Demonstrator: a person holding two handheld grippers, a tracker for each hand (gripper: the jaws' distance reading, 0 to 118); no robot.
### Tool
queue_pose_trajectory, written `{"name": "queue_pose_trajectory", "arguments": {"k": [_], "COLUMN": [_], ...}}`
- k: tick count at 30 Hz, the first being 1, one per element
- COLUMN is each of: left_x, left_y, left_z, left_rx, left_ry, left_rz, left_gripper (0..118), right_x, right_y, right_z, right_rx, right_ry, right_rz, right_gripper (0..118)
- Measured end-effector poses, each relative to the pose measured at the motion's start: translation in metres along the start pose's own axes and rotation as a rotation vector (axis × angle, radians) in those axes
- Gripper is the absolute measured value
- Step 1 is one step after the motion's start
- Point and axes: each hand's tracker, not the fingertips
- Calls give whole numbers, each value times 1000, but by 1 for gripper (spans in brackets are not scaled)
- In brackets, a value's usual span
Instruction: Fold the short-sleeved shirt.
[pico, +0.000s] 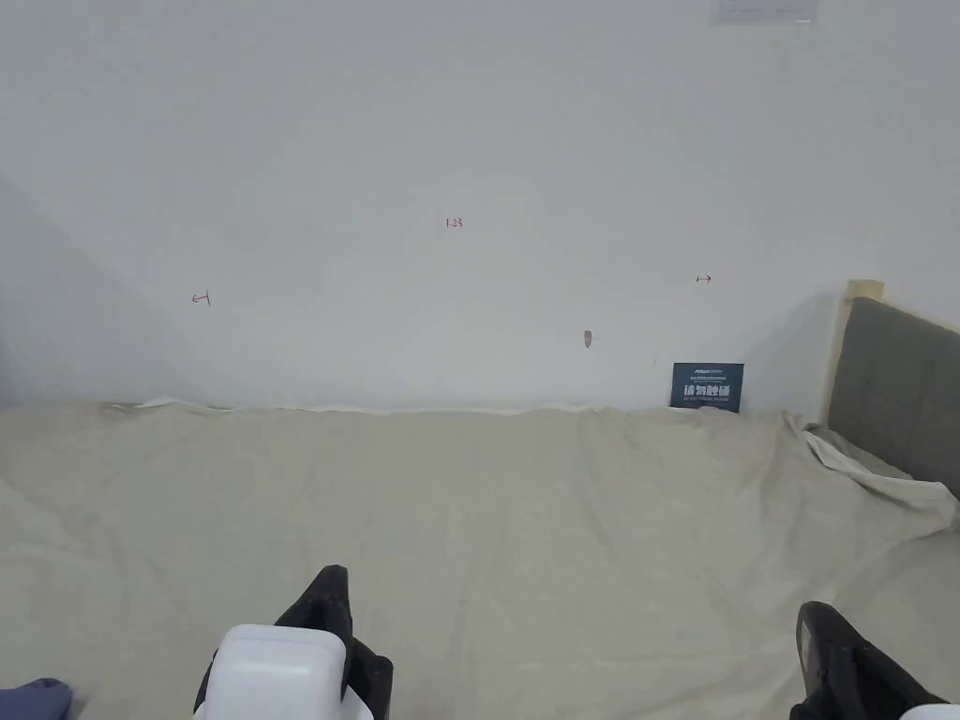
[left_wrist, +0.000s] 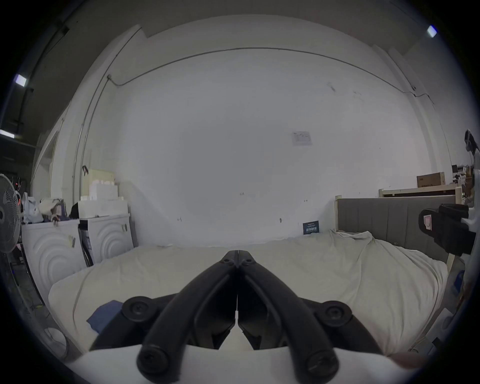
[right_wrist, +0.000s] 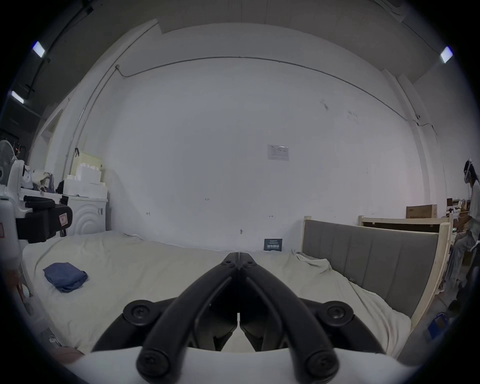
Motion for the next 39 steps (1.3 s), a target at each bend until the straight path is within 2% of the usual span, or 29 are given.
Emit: {"name": "queue_pose_trajectory", "arguments": {"k": [5, 6, 7, 8, 9, 10, 11, 14, 18, 20, 25, 37, 39], "left_x": [-10, -13, -16, -18, -19, -21, -23, -28, -35, -34, -34, -33, -32], "left_y": [-1, -2, -1, -1, -1, 0, 1, 8, 16, 16, 7, 7, 7], "left_z": [-9, -10, -10, -11, -12, -12, -10, -9, -11, -10, -11, -17, -17], "left_rx": [-60, -65, -62, -61, -59, -57, -46, -9, -4, -17, -65, -106, -100], "left_ry": [-5, -11, -19, -12, 6, 25, 35, 57, -7, 8, -76, -88, -23], "left_rz": [69, 84, 94, 102, 109, 118, 125, 120, 117, 128, 260, 325, 303], "left_gripper": [2, 10, 26, 62, 91, 111, 118, 118, 118, 118, 118, 118, 118], "right_x": [0, 0, 0, -1, -1, -1, -2, -6, -5, -6, -7, -10, -9], "right_y": [2, 2, 2, 1, 1, 2, 1, 6, 8, 10, 7, -1, -2], "right_z": [-1, -1, -2, -3, -5, -7, -8, -9, -11, -15, -18, -18, -15], "right_rx": [-7, -6, -6, -5, -7, -23, -30, -6, -18, -29, -47, -82, -84], "right_ry": [-16, -23, -27, -32, -30, -23, -35, -56, -45, -48, -34, -10, -12], "right_rz": [-3, -3, 4, 18, 27, 34, 38, 65, 51, 45, 32, 34, 34], "right_gripper": [0, 2, 12, 48, 85, 115, 117, 118, 118, 118, 118, 118, 118]}}
